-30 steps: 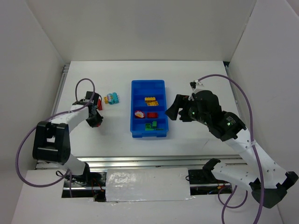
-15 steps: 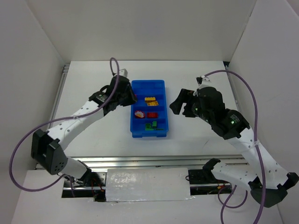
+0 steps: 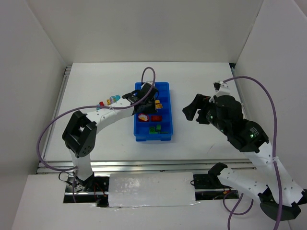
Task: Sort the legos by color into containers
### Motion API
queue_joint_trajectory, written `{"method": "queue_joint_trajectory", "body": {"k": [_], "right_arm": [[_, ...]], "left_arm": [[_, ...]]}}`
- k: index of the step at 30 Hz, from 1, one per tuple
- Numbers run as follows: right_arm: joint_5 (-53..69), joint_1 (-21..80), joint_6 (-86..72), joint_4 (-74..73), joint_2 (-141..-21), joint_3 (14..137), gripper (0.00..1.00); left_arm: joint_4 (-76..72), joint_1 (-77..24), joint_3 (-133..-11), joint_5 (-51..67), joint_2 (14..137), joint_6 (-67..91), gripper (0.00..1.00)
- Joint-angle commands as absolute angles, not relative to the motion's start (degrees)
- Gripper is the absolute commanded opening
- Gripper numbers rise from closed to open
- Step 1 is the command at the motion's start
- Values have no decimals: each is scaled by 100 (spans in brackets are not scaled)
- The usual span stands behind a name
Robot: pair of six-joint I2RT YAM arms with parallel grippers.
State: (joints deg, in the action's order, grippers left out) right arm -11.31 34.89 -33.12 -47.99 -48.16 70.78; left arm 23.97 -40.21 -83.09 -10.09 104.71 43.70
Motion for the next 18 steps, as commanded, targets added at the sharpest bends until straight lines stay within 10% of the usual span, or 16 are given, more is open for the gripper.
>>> {"method": "queue_joint_trajectory", "body": {"k": [1,9,18], "right_arm": [[-1309,3454,-3199,-4904,-4711,7049,83],[-1310,3437,-3094,-4922,-4781,7137,83],[-1152,3437,-3129,-4755,-4896,7137,83]], "left_arm": [[2303,-4017,-8499,-1028,10643,4333,24],[2311,-4008,-8446,-1098,10635,4438,77],[3171,-3675,-8727,-2116,9686,4534,89]]}}
